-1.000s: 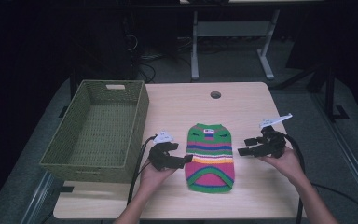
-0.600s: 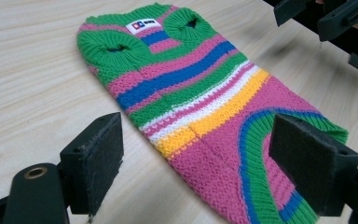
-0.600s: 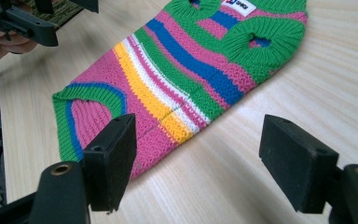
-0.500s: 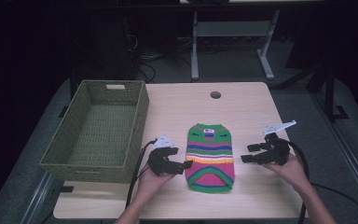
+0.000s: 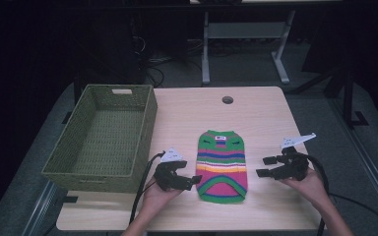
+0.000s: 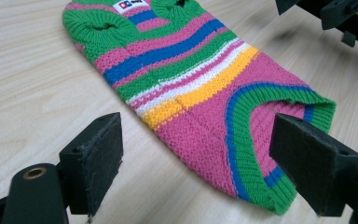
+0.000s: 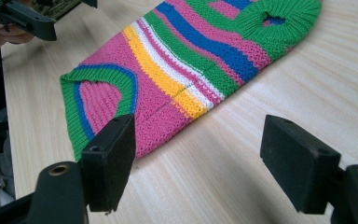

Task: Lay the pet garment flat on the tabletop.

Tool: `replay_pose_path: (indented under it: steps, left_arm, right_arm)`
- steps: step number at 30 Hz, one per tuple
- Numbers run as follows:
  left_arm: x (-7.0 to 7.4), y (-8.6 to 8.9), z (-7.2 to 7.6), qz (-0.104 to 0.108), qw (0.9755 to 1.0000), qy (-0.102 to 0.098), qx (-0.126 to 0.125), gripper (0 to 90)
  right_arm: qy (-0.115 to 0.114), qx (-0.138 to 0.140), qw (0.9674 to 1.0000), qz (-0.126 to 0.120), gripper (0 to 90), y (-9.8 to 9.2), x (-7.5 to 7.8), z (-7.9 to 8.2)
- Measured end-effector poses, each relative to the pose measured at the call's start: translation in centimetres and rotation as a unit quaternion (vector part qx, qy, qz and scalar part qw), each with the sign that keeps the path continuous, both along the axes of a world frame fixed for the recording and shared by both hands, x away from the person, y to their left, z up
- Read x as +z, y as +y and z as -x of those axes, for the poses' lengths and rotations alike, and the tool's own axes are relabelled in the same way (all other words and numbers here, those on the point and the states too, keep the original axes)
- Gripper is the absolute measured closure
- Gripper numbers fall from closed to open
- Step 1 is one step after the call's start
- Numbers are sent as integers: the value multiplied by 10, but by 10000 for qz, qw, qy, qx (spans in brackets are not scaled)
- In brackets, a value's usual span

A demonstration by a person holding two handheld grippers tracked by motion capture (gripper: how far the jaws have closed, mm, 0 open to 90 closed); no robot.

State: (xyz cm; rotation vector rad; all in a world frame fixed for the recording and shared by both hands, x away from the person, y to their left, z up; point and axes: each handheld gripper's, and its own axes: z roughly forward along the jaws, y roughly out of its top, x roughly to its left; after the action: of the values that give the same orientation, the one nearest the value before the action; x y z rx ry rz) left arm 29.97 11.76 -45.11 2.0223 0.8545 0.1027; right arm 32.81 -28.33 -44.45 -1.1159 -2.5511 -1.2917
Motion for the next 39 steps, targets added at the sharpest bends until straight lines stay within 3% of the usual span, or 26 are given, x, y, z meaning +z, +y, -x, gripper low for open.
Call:
replay_pose_path:
  steps: [9, 21, 35, 39]
  left_arm:
    - [-6, 6, 9, -111, 9999, 29, -21, 171]
    - [-9, 10, 20, -121, 9999, -42, -31, 171]
    - [-6, 20, 35, -124, 9999, -56, -79, 171]
    - [-5, 22, 39, -220, 9996, -102, -120, 171]
  right_arm:
    - [-33, -41, 9999, 121, 258, -2, -3, 11]
    - [-91, -50, 9999, 67, 256, -3, -5, 25]
    - [-86, -268, 9996, -66, 256, -15, -17, 47]
    - [-142, -321, 9993, -128, 256, -20, -18, 54]
